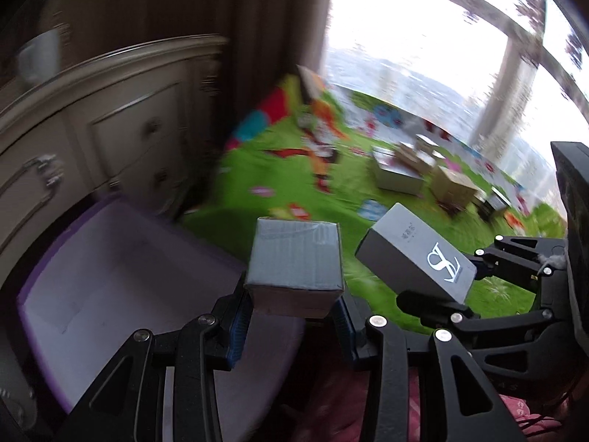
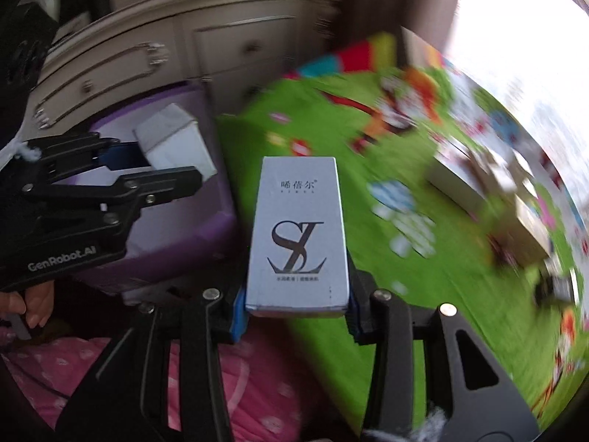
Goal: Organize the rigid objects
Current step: 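Carry both held boxes toward the purple-rimmed storage box beside the dresser, then open the left tool over the storage box while the right tool releases the SL box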
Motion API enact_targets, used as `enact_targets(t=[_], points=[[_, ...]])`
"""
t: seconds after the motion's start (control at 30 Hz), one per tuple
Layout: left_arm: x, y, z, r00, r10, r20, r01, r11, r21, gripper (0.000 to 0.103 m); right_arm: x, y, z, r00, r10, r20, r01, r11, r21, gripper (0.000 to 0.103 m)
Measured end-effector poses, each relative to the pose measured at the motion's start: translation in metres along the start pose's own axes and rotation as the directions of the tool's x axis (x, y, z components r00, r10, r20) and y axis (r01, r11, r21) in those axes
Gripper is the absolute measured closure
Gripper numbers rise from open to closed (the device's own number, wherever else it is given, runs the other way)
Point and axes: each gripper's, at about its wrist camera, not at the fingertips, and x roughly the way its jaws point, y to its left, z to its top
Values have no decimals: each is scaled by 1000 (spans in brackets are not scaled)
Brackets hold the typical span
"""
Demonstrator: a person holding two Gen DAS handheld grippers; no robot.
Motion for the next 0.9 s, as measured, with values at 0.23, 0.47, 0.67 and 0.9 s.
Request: enact_targets(t=[0.23,0.47,0.67,0.9], points=[[-18,83,-21,991,132,-35,-136,978,-157,61,17,70,34,989,147,-19,-148,980,-135,57],[-24,126,-41,978,200,-62,-209,945,-250,61,49,131,38,978,188,-92,-204,949,-239,58],[-22,153,-52,972,219,-83,-234,904,-358,23,74,159,38,970,198,-143,-234,921,-310,37],[-29,140,-40,958,284,-34,-277,893,-354,18,51,116,33,984,175,-37,-179,960,-217,27]])
